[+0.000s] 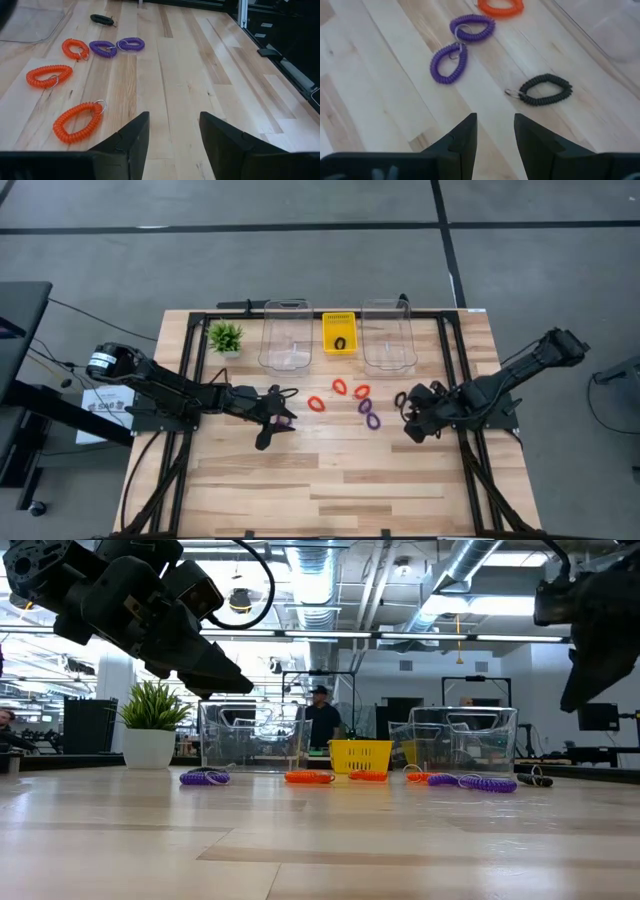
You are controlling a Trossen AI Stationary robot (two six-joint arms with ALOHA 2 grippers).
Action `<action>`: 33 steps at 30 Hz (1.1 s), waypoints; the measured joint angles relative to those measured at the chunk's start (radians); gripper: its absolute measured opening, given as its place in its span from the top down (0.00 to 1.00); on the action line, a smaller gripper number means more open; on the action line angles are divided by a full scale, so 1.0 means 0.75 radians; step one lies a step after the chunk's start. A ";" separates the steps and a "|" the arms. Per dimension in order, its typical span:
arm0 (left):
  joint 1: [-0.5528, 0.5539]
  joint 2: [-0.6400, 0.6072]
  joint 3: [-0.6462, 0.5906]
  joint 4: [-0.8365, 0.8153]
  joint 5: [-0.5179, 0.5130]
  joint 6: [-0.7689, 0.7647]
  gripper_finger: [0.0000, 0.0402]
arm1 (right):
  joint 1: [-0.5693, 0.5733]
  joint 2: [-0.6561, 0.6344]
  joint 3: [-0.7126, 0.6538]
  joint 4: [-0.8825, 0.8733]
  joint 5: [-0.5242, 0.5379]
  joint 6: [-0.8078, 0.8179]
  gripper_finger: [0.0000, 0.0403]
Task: Sort spring keychains
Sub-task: Put the right black spring keychain into the yellow bin
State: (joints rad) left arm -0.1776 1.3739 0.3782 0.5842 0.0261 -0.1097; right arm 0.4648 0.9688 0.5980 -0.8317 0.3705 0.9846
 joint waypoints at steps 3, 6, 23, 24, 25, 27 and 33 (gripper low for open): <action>0.000 0.000 0.000 0.000 0.000 0.000 0.57 | -0.009 0.000 0.000 0.039 0.000 -0.029 0.70; 0.000 0.000 0.000 0.000 0.000 0.000 0.57 | -0.012 0.001 0.000 0.061 0.000 -0.032 0.70; 0.000 0.000 0.000 0.001 0.000 0.000 0.57 | -0.165 0.002 0.000 0.080 0.034 -0.641 0.70; 0.000 0.000 0.000 0.001 0.000 0.000 0.57 | -0.181 0.002 0.000 0.080 0.034 -0.655 0.70; 0.000 0.000 0.000 0.001 0.000 0.000 0.57 | -0.201 0.002 0.000 0.080 0.034 -0.661 0.70; 0.000 0.000 0.000 0.001 0.000 0.000 0.57 | -0.234 0.002 0.000 0.079 0.034 -0.663 0.70; 0.000 0.000 0.000 0.001 0.000 0.000 0.57 | -0.292 0.002 0.000 0.080 0.028 -0.698 0.70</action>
State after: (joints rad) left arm -0.1776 1.3739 0.3782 0.5850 0.0260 -0.1097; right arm 0.2457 0.9703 0.5980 -0.7719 0.3916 0.4610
